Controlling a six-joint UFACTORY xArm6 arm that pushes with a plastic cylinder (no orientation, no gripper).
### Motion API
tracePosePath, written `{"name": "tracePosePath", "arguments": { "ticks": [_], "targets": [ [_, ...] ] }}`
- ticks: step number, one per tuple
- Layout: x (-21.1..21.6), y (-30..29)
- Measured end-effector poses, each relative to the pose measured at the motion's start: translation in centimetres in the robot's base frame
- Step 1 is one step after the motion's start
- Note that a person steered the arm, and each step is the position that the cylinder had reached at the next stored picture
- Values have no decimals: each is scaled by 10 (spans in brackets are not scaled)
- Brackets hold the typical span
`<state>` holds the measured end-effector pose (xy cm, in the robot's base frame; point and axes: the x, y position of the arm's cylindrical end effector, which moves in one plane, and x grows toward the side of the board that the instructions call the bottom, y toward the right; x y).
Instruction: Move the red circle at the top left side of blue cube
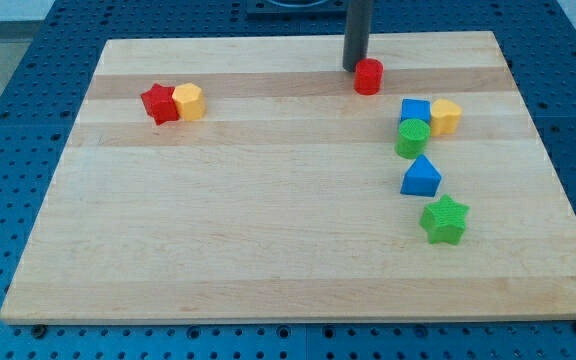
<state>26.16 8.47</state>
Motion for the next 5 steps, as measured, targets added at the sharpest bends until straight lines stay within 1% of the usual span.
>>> {"name": "tracePosePath", "arguments": {
  "ticks": [4,5],
  "targets": [
    [2,50],
    [2,23]
  ]
}}
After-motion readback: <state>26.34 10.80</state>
